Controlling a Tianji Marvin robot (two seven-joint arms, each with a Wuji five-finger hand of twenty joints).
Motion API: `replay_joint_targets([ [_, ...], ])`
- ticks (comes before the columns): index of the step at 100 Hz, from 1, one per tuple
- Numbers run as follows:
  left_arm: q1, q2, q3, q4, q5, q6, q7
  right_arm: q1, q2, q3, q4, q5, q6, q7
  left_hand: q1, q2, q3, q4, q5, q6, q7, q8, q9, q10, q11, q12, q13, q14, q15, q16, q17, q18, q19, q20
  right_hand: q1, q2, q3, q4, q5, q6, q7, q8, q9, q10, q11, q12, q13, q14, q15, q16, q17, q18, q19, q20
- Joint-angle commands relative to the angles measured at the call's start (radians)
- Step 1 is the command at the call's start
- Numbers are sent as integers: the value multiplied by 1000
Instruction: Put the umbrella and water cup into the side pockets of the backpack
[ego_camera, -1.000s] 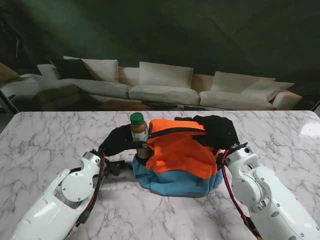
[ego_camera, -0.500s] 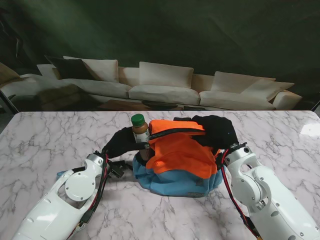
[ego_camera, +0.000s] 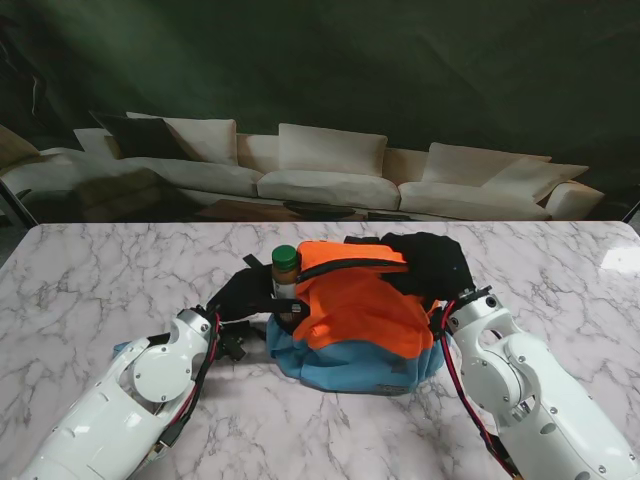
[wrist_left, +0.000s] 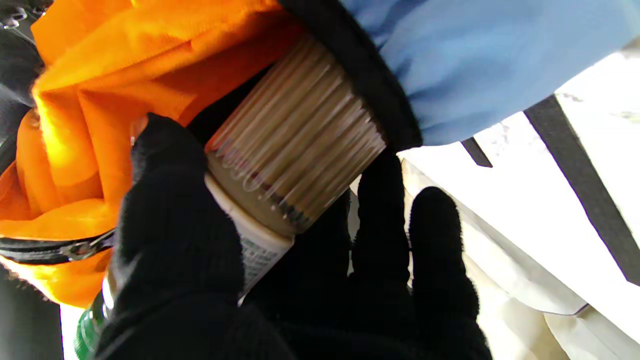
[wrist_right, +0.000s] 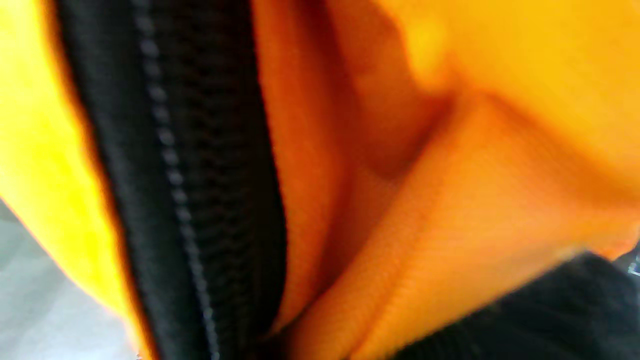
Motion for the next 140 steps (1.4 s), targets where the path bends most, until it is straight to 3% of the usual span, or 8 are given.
replay_joint_targets([
  [1,1,3,-2,1,8,-3,-23,-9,-1,-9,7,-4,-4,7,237,173,132,52,119,-205,51,-12,44,-139,47,6,49,-49,15,-2,-12,-19,0,0,135,126,107,54,80,-221,111,54,-1,-26,35,5,36,-28,17,15,-2,-11,12,-1],
  [28,25,17,-34,-25,52,-10,-43,-9,0,-11,8,-4,-4,9,245,227,131,53,87,-202,47,36,-11,-132,85,36,-221,-47,-158,-73,-229,-5,-180,-11,134,126,107,54,79,-220,110,54,-1,-27,35,5,36,-28,18,15,-1,-11,12,-1],
  [43,23,33,-41,-28,54,0,-109,-6,0,-14,10,-4,-3,8,182,268,133,60,78,-165,6,96,-203,-57,199,-45,-343,-15,-215,-91,-316,0,-332,6,133,125,107,54,79,-220,110,54,0,-27,35,5,36,-29,18,15,0,-11,12,0],
  [56,17,50,-41,-26,66,25,-179,-7,0,-14,10,-3,-2,10,37,314,133,67,67,-95,-146,105,-445,41,121,-96,-476,28,-269,-103,-375,13,-459,4,134,125,108,54,79,-220,110,54,0,-27,35,5,36,-28,18,15,0,-11,12,0],
  [75,10,63,-39,-26,118,19,-206,-7,0,-13,9,-4,-2,13,-139,290,121,67,-181,-2,-435,-25,-697,125,15,-134,-565,74,-297,-109,-399,18,-560,-16,134,124,108,53,79,-219,110,53,0,-25,35,5,36,-28,19,15,0,-11,12,0],
  [95,20,63,-67,-57,131,0,-194,-6,0,-14,9,-4,-3,13,-248,193,129,65,-373,42,-579,-118,-744,175,-39,-163,-577,97,-294,-112,-396,21,-594,-29,133,123,108,53,78,-219,110,53,1,-25,35,5,36,-28,18,15,-1,-10,12,0],
  [117,35,52,-86,-81,127,-15,-144,-5,0,-16,10,-3,-2,13,-215,202,140,65,-277,22,-521,-103,-653,133,-8,-143,-525,94,-268,-102,-369,46,-577,-23,133,122,108,52,77,-218,111,52,1,-25,34,4,36,-27,19,15,-1,-10,12,0],
  [140,28,55,-69,-81,150,-17,-148,-3,0,-18,11,0,-4,15,28,350,130,67,-97,-20,-328,59,-636,108,17,-100,-500,78,-258,-88,-372,64,-547,-24,130,116,109,51,79,-213,108,45,6,-24,34,3,36,-26,22,17,1,-10,13,0],
])
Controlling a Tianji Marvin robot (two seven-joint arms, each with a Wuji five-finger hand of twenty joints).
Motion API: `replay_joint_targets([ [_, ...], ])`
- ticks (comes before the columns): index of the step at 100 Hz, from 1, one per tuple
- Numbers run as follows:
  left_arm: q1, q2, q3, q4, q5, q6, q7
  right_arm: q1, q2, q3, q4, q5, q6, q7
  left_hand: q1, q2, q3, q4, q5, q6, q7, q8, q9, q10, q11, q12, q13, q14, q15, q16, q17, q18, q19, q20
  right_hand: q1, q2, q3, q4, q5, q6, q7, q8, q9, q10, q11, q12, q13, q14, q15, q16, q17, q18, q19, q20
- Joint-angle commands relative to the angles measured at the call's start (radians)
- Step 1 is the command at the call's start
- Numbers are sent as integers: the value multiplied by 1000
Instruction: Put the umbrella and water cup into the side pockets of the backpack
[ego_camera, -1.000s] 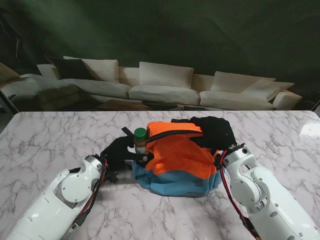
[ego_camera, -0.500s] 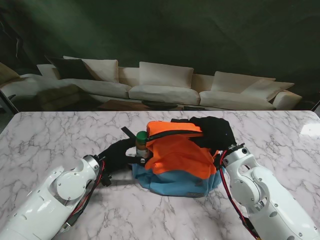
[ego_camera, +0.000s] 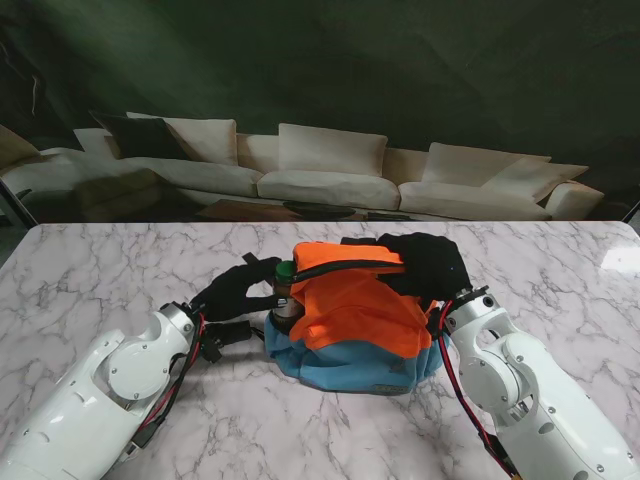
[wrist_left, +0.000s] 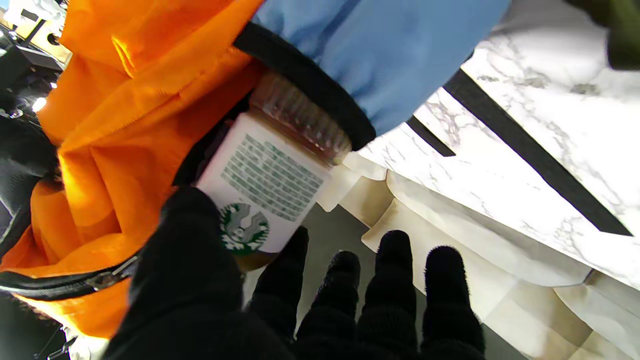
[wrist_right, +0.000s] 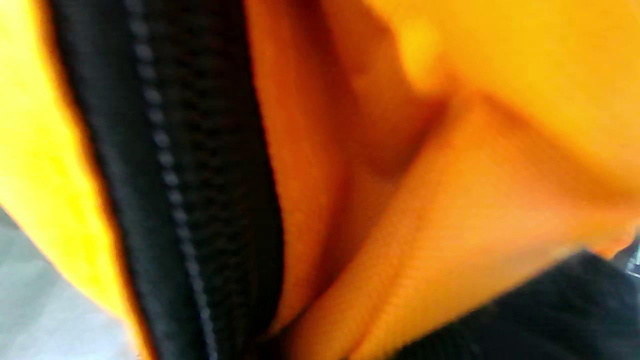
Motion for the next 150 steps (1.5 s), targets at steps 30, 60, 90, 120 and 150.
replay_joint_targets([
  [30,-17,18,35,33,88,-35,-56,-10,0,-6,10,-2,-2,9,255,-47,22,20,197,-119,381,274,64,-42,84,26,45,-13,36,22,-1,17,39,-22,130,116,112,50,80,-212,108,38,7,-23,33,2,36,-26,23,17,3,-10,13,0],
  [60,14,19,-26,11,168,-31,-18,-9,-1,-8,11,0,0,10,13,48,13,29,95,-14,85,81,31,-5,63,12,23,2,27,22,-14,26,20,-38,129,116,112,49,79,-211,109,36,6,-23,32,2,35,-25,23,17,3,-8,12,-1],
  [90,50,6,-119,-92,193,-70,53,-3,0,-13,13,0,1,14,-93,48,12,22,-58,23,-76,-15,-17,35,0,-23,2,11,13,8,-7,25,11,-45,129,115,110,49,76,-208,108,32,6,-24,31,1,36,-26,20,16,3,-8,12,-1],
  [120,18,4,-142,-190,169,-97,42,27,-7,-29,47,26,25,4,-201,64,6,13,-230,36,-160,-54,-208,56,-56,-66,-55,17,-13,-7,-18,11,-9,-53,106,74,139,79,70,-167,105,-53,24,-15,27,-15,36,-21,40,23,11,-6,19,0],
  [150,-67,13,-66,-211,96,-140,-36,62,-6,-55,82,30,44,14,-371,-66,0,1,-308,35,-211,-197,-304,52,-74,-179,-97,20,-39,-35,-24,9,-58,-63,107,79,133,77,66,-161,110,-80,23,-13,28,-24,35,-18,39,21,11,-5,19,0],
])
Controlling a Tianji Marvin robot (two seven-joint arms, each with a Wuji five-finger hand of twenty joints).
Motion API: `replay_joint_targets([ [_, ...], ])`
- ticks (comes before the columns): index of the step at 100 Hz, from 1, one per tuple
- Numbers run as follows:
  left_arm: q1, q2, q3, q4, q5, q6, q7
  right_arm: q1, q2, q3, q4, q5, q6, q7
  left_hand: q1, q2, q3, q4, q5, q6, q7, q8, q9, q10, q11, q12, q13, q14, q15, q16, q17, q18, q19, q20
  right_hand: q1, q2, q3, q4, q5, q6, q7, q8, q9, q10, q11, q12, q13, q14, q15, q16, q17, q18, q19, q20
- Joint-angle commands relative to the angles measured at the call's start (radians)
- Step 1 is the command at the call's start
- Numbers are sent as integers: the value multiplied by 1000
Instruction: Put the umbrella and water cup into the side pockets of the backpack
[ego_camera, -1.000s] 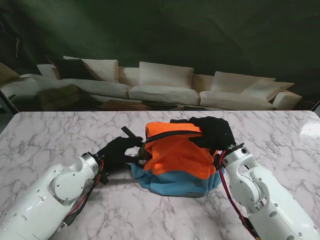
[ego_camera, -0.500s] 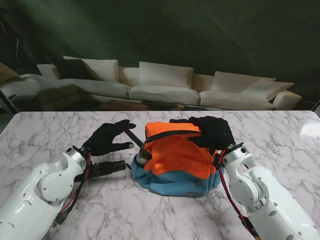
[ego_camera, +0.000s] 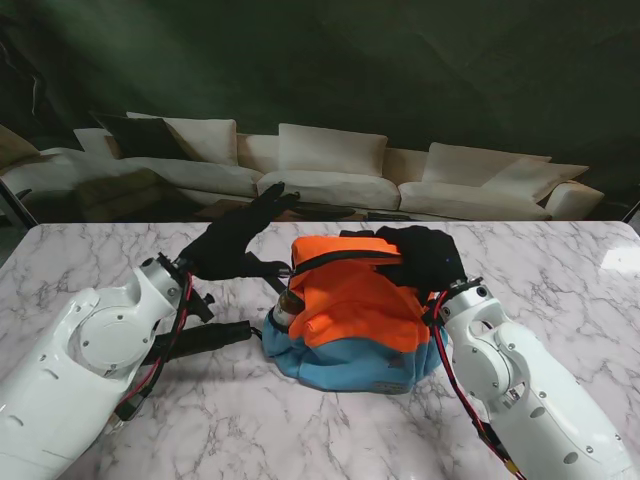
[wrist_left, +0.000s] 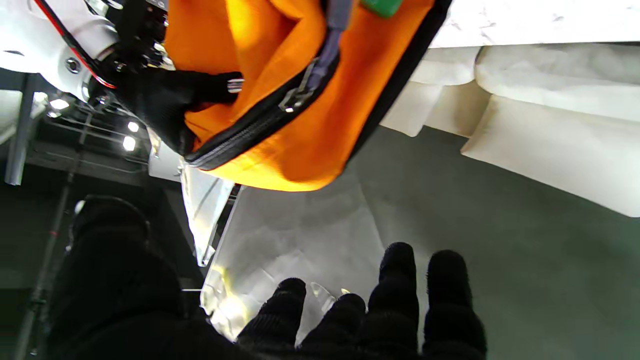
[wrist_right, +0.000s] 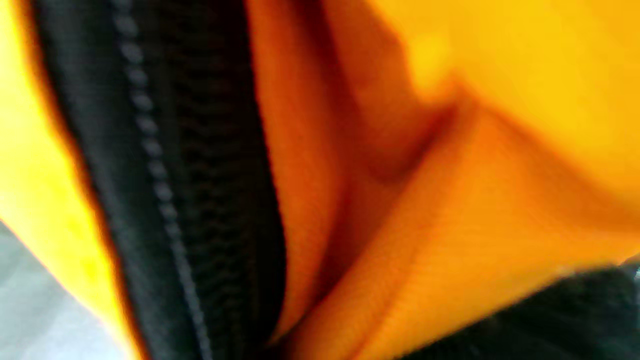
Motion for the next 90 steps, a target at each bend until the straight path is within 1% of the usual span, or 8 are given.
replay_joint_targets([
  [1,-25,-6,21,-12,3,-11,-13,-5,-3,-12,23,-2,5,11,-49,-23,13,-2,-38,4,-13,-13,-53,1,-17,-9,-19,-6,-31,-15,-10,-6,-37,-18,107,80,129,77,66,-161,111,-15,23,-14,28,-9,35,-18,27,18,10,-6,19,0],
  [16,-79,-9,84,2,5,-3,-14,-3,-4,-15,25,2,-2,12,-50,-147,22,0,-44,56,28,106,-27,32,1,82,-44,-3,-49,-35,-12,3,-109,-50,108,80,126,78,63,-159,114,-24,22,-12,28,-13,35,-17,26,17,9,-3,19,0],
  [46,-215,-6,214,69,6,61,-76,-13,-2,-10,9,1,-23,17,22,-227,36,10,-43,72,-14,75,-49,42,-7,74,-37,9,-34,-47,19,-13,-102,-54,108,81,123,77,63,-159,119,-34,23,-13,29,-18,35,-16,25,16,8,-1,19,0],
  [50,-228,-8,229,81,16,70,-73,-14,-2,-10,7,0,-26,18,78,-230,45,25,-38,83,-11,16,-46,46,-3,60,-25,11,-24,-44,26,-14,-76,-57,109,84,122,77,63,-159,120,-36,23,-13,29,-18,35,-16,25,16,8,-1,19,0],
  [66,-260,-13,269,112,-17,112,-86,-22,0,-8,-2,-8,-38,16,226,-220,51,80,-37,110,-5,9,-8,63,2,75,30,35,7,-31,56,-19,-8,-56,115,109,106,59,62,-170,122,-35,19,-18,30,-19,35,-20,18,13,7,-2,18,-1],
  [76,-275,-12,289,127,-33,127,-106,-27,-1,-7,-8,-6,-44,16,262,-220,60,114,-35,123,8,43,71,74,9,86,84,23,26,-27,89,-28,46,-64,116,111,102,57,63,-172,121,-35,18,-20,30,-20,34,-19,15,12,7,-4,17,-1],
  [83,-281,-11,302,130,-44,144,-121,-30,0,-9,-11,-6,-48,17,323,-205,100,115,-4,128,45,93,171,73,24,100,154,3,47,-18,134,-39,102,-64,117,113,100,57,63,-174,121,-35,17,-20,28,-20,34,-18,13,11,7,-4,17,-1],
  [90,-283,-14,314,134,-24,156,-109,-32,0,-11,-13,-7,-53,16,427,-168,165,120,103,114,80,111,380,-5,94,151,258,-39,77,-1,196,-61,196,-44,117,115,97,57,60,-175,119,-35,13,-22,24,-22,32,-15,5,8,3,-4,14,-2],
])
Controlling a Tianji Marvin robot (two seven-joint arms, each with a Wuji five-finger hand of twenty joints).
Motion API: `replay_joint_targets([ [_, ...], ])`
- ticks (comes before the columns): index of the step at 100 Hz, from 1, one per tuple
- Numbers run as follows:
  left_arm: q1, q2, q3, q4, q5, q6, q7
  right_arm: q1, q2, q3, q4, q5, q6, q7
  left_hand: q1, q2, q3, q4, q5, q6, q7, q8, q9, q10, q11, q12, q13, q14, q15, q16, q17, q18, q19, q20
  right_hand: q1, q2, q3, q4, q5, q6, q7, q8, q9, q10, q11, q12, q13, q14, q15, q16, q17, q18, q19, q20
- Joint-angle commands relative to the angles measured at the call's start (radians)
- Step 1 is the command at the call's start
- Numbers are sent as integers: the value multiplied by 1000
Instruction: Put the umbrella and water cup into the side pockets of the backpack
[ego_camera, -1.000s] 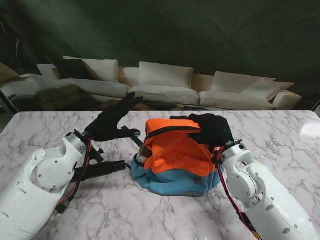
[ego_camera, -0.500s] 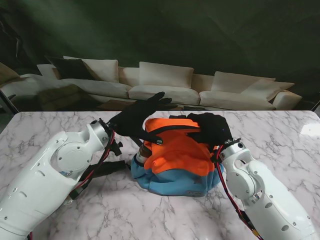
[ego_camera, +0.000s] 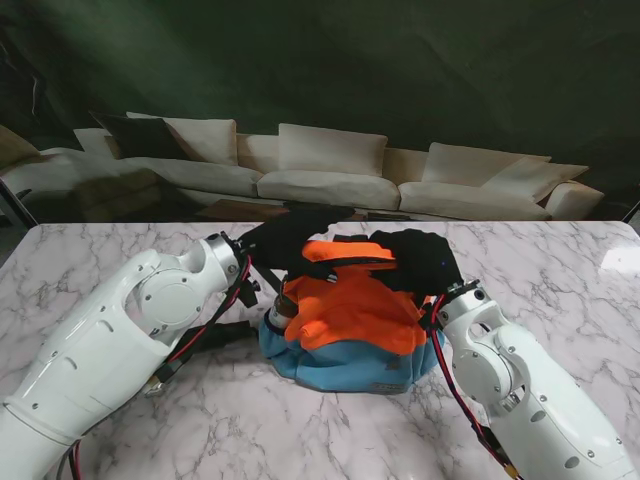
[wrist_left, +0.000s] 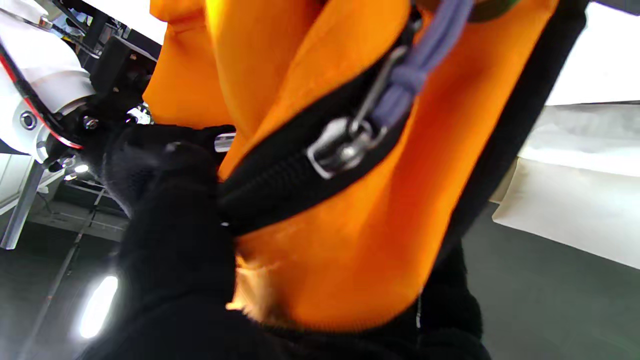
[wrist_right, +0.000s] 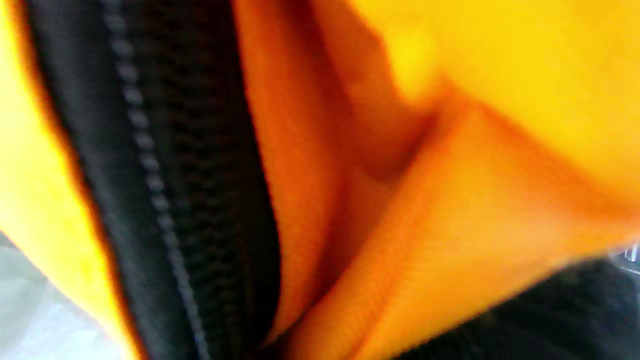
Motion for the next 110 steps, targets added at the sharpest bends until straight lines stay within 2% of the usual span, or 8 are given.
replay_joint_targets([
  [1,-3,-7,11,10,30,12,5,-18,-1,-13,5,-5,-8,8,115,38,90,42,60,7,22,20,151,-72,72,51,93,-43,35,21,48,-37,86,13,116,115,88,57,60,-176,119,-11,14,-22,20,-5,33,-13,-1,6,1,-5,13,-3],
  [12,-3,-16,24,23,56,25,49,-31,-1,-8,-3,-1,-20,10,240,137,197,49,292,-108,174,94,373,-170,237,144,286,-87,121,78,170,-62,232,41,44,128,26,72,-12,-123,89,-62,-50,-11,-66,-27,-32,4,-138,-25,-78,22,-66,-24],
  [20,-1,-22,26,30,53,38,71,-48,2,9,-13,1,-44,21,343,98,243,-33,483,-217,374,261,553,-215,265,291,402,-90,214,151,232,-55,340,69,-65,110,-33,87,-96,-81,50,-92,-167,-3,-127,-46,-149,11,-278,-48,-192,51,-160,-42],
  [35,-7,-30,27,44,58,39,103,-92,8,57,-44,-23,-108,22,351,135,252,-55,520,-295,573,267,575,-247,304,372,419,-86,269,223,237,-54,381,88,-268,140,-38,184,-169,15,-223,66,-378,11,-205,-105,-358,16,-495,-96,-362,79,-314,-37],
  [54,-20,-29,15,41,38,26,89,-163,9,168,-98,-26,-232,15,351,156,245,-64,527,-314,630,278,564,-249,300,375,409,-93,250,220,229,-61,362,79,-395,116,-92,175,-304,65,-357,28,-572,38,-322,-195,-548,34,-665,-191,-503,98,-460,-62],
  [87,-21,-29,-7,27,21,12,88,-272,-10,336,-115,-8,-200,-69,351,176,243,-73,519,-324,676,297,548,-253,298,380,400,-96,234,220,222,-62,346,72,-214,217,-18,194,-218,-3,-336,30,-496,8,-345,-242,-514,33,-696,-213,-501,118,-496,-61],
  [97,-10,-29,-15,22,8,-4,87,-280,-16,353,-93,15,-120,-76,351,178,243,-74,516,-325,678,297,547,-254,298,380,399,-96,231,219,220,-63,341,70,-41,207,-34,98,-195,-49,-197,-93,-429,-12,-346,-234,-483,33,-689,-201,-491,119,-498,-50],
  [110,3,-26,-20,13,13,-26,89,-251,-7,338,-17,-25,-45,-71,351,180,241,-74,514,-324,677,294,545,-252,298,379,399,-96,229,219,219,-63,339,70,53,232,-16,95,-202,-110,-163,-135,-434,-48,-366,-243,-485,28,-694,-203,-490,112,-497,-49],
])
